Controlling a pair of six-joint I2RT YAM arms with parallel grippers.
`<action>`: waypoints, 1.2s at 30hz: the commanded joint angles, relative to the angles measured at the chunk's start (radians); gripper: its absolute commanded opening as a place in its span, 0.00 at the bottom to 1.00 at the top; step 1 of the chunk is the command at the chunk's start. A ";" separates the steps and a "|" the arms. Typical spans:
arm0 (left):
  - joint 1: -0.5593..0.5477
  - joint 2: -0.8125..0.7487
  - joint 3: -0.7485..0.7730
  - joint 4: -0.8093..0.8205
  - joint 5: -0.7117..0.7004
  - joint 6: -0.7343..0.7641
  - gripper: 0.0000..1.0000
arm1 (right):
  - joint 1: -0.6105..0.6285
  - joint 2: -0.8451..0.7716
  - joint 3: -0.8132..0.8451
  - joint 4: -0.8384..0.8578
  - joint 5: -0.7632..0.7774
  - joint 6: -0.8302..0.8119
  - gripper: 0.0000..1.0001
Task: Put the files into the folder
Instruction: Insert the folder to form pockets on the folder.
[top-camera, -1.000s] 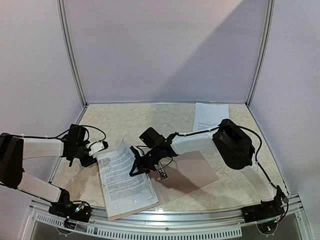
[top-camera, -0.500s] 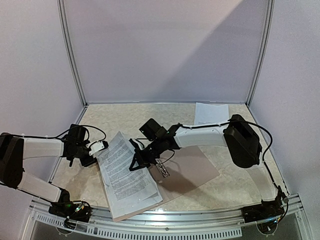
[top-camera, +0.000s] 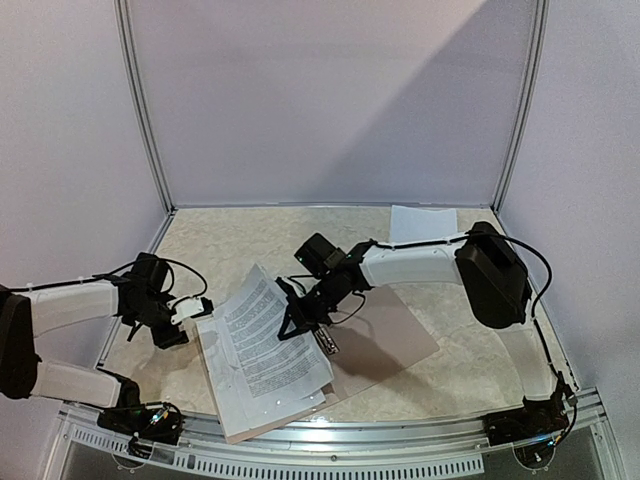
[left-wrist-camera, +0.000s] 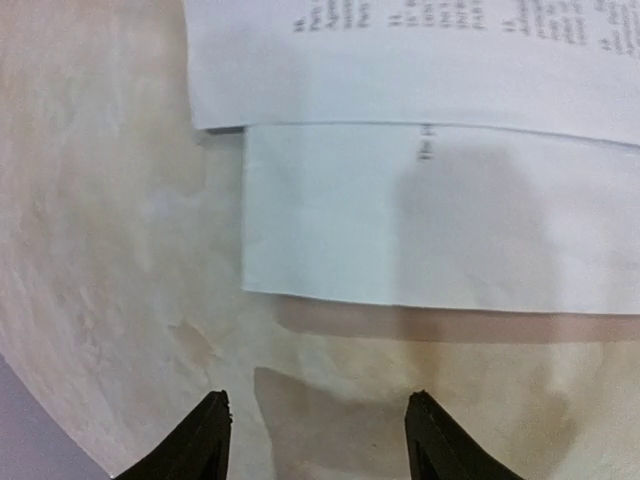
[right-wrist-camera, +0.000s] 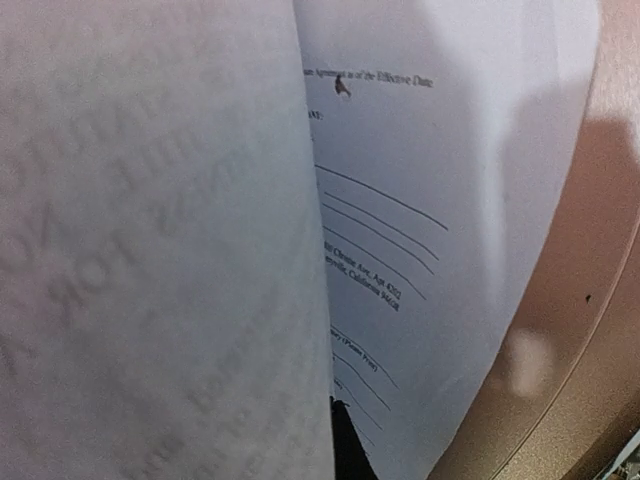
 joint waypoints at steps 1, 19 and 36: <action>-0.071 -0.058 0.000 -0.203 0.105 -0.006 0.61 | -0.001 -0.040 -0.084 0.098 -0.064 0.051 0.00; -0.153 0.042 -0.070 -0.066 -0.003 -0.003 0.59 | 0.044 -0.035 -0.212 0.418 -0.074 0.309 0.00; -0.157 0.035 -0.090 -0.036 -0.039 0.001 0.59 | 0.081 0.027 -0.214 0.551 -0.113 0.489 0.00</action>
